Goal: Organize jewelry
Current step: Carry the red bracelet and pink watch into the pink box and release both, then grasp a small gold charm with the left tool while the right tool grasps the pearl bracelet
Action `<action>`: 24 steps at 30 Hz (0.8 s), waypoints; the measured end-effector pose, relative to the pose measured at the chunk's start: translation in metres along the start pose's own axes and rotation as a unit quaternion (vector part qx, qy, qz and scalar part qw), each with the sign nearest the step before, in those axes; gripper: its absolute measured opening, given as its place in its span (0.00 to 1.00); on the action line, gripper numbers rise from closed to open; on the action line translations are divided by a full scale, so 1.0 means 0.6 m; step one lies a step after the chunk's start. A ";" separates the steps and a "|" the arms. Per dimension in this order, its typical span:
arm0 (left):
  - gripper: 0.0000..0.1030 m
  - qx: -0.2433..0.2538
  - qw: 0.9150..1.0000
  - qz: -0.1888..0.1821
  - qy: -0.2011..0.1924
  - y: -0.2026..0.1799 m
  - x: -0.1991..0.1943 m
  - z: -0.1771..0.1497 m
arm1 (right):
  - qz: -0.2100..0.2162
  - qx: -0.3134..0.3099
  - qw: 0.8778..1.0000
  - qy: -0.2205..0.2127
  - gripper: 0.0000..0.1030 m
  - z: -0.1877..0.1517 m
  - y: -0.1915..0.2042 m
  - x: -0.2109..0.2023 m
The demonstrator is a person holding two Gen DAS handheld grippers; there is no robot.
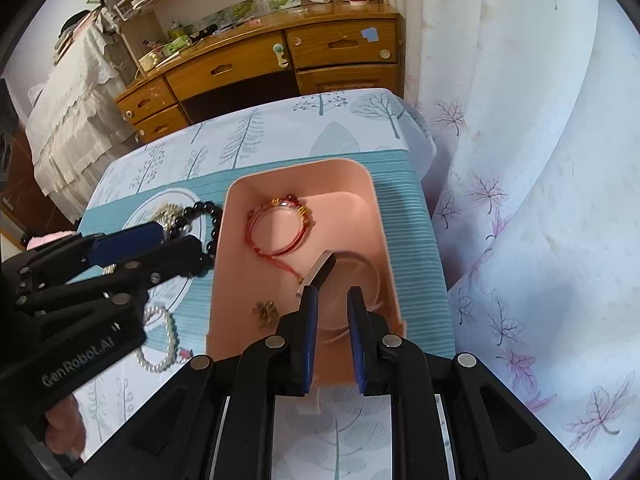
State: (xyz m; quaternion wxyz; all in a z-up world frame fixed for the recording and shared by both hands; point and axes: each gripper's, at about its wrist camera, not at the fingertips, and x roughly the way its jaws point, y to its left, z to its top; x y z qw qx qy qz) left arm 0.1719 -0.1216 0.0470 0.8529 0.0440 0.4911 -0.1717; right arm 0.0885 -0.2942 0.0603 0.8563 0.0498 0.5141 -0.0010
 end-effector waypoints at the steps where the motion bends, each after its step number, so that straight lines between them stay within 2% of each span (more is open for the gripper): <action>1: 0.36 -0.002 1.000 0.001 -0.001 0.004 -0.005 -0.005 | 0.001 -0.002 1.000 0.000 0.15 -0.004 0.003 -0.003; 15: 0.36 -0.014 0.999 0.023 -0.018 0.047 -0.086 -0.085 | 0.032 -0.029 0.999 0.007 0.15 -0.059 0.054 -0.044; 19: 0.36 -0.016 0.999 0.031 -0.019 0.054 -0.102 -0.103 | 0.050 -0.033 0.998 0.009 0.24 -0.068 0.073 -0.055; 24: 0.37 -0.013 0.999 0.050 -0.019 0.071 -0.117 -0.126 | 0.057 -0.049 0.997 0.007 0.26 -0.071 0.095 -0.066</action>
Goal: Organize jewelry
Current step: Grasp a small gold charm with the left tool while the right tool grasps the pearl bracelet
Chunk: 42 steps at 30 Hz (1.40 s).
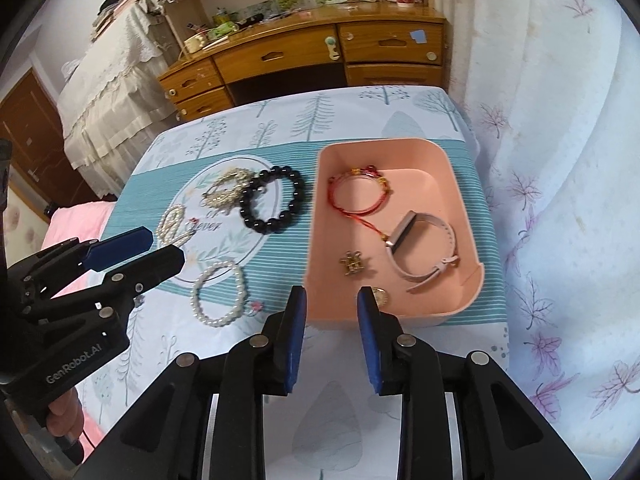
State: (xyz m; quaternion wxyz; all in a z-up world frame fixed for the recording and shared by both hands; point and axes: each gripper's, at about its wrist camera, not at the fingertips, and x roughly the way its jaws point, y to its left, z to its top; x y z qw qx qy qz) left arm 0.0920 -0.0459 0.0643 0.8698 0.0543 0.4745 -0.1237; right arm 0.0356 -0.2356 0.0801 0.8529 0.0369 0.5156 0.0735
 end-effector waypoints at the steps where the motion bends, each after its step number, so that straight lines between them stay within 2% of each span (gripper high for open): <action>1: 0.36 -0.001 1.000 0.003 0.001 0.005 -0.002 -0.005 | 0.002 -0.004 1.000 -0.001 0.26 0.000 0.006 -0.002; 14: 0.36 -0.020 0.999 0.036 0.014 0.091 -0.024 -0.046 | 0.027 -0.054 0.998 0.005 0.26 -0.004 0.076 -0.014; 21: 0.36 -0.044 0.997 0.050 0.029 0.161 -0.030 -0.074 | 0.037 -0.084 0.995 0.023 0.26 -0.004 0.119 0.012; 29: 0.36 -0.087 0.993 0.037 0.068 0.238 -0.005 -0.111 | 0.049 -0.093 0.992 0.068 0.26 0.010 0.151 0.081; 34: 0.36 -0.097 0.990 0.027 0.099 0.257 0.027 -0.128 | 0.051 -0.094 0.989 0.102 0.26 0.023 0.168 0.139; 42: 0.36 -0.095 0.987 0.007 0.127 0.275 0.060 -0.140 | 0.024 -0.097 0.985 0.138 0.26 0.039 0.180 0.215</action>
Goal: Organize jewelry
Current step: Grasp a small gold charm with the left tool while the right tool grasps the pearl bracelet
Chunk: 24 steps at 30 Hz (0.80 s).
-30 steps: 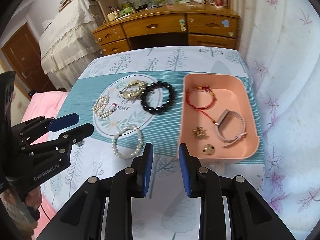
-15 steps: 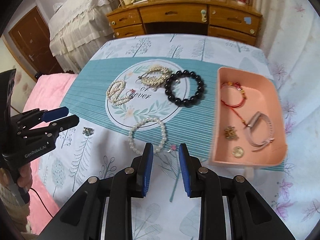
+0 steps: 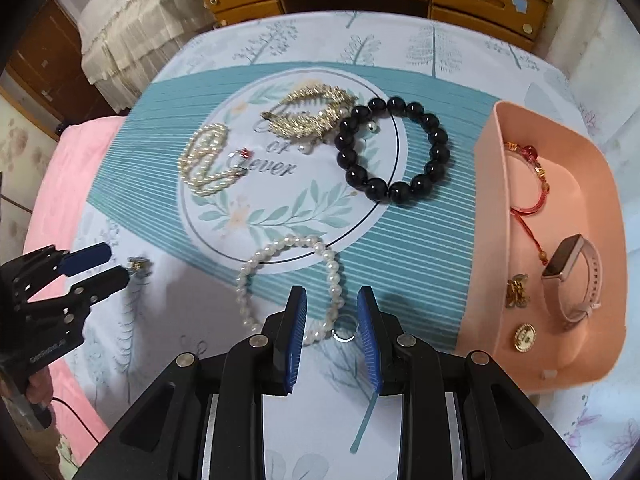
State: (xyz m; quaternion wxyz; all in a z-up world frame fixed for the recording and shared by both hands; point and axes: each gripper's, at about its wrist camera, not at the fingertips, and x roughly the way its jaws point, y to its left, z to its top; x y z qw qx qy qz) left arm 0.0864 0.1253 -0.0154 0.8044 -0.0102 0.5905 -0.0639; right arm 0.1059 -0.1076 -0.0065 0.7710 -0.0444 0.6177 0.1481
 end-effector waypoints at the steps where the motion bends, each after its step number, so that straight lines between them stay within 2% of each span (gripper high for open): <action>1: 0.36 0.004 1.000 -0.004 0.004 0.002 0.002 0.000 | -0.001 0.001 1.000 0.004 0.26 0.002 -0.001 0.008; 7: 0.36 0.055 0.998 -0.017 0.008 0.008 0.005 -0.006 | -0.016 -0.015 1.000 0.007 0.26 0.010 0.004 0.031; 10: 0.36 0.090 0.996 -0.017 -0.003 0.007 -0.002 -0.011 | -0.038 -0.036 0.999 0.002 0.15 0.011 0.015 0.035; 13: 0.36 0.130 0.991 -0.008 -0.016 0.001 -0.006 -0.016 | -0.051 -0.053 0.997 -0.001 0.08 0.009 0.024 0.035; 19: 0.36 0.192 0.981 -0.007 -0.025 -0.012 0.004 -0.024 | -0.043 -0.050 0.998 -0.006 0.08 -0.002 0.023 0.031; 24: 0.36 0.214 0.977 -0.002 -0.022 -0.017 0.018 -0.022 | -0.041 -0.048 0.998 -0.009 0.08 -0.012 0.020 0.028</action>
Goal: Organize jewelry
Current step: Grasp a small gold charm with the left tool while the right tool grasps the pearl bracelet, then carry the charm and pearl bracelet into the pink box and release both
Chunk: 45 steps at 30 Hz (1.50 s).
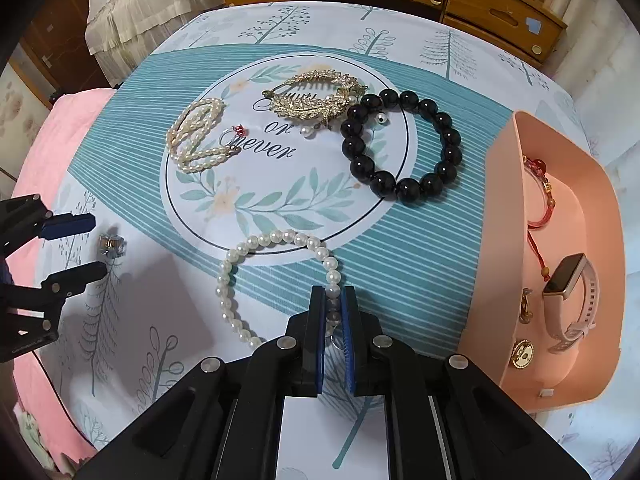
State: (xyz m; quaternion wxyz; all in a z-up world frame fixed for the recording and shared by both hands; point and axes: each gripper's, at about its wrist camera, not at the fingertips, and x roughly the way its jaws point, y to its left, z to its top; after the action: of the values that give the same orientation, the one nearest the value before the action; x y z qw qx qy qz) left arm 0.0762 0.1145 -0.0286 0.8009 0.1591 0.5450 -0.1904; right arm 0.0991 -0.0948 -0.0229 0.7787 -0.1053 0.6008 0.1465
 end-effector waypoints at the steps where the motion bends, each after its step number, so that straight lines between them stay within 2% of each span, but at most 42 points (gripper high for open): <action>1: 0.36 0.002 1.000 0.003 0.002 0.000 0.005 0.001 | 0.002 0.002 1.000 0.000 0.08 -0.002 0.000 0.000; 5: 0.36 -0.001 1.000 0.005 0.010 0.005 0.019 0.004 | 0.005 0.004 1.000 -0.003 0.08 -0.006 -0.001 -0.001; 10: 0.20 0.002 1.000 0.002 0.006 0.000 0.020 0.008 | 0.009 0.001 1.000 -0.006 0.07 -0.006 0.001 -0.004; 19: 0.19 0.018 1.000 0.023 -0.009 -0.030 0.004 0.010 | 0.017 -0.001 0.999 -0.030 0.07 -0.008 0.007 -0.040; 25: 0.19 0.009 0.999 0.036 -0.031 -0.045 -0.037 0.032 | 0.026 0.004 0.998 -0.058 0.07 -0.012 0.000 -0.085; 35: 0.19 -0.029 0.996 0.052 -0.073 -0.088 -0.100 0.122 | 0.031 0.028 0.992 -0.122 0.07 -0.031 -0.047 -0.190; 45: 0.19 -0.039 0.994 0.020 -0.105 -0.165 -0.125 0.250 | 0.006 0.084 0.975 -0.207 0.07 -0.044 -0.162 -0.333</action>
State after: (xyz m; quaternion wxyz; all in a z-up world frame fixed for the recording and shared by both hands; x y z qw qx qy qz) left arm 0.1253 -0.0318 0.0900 0.8627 0.1176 0.4620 -0.1684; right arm 0.0626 -0.2149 0.1624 0.8913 -0.0030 0.4376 0.1187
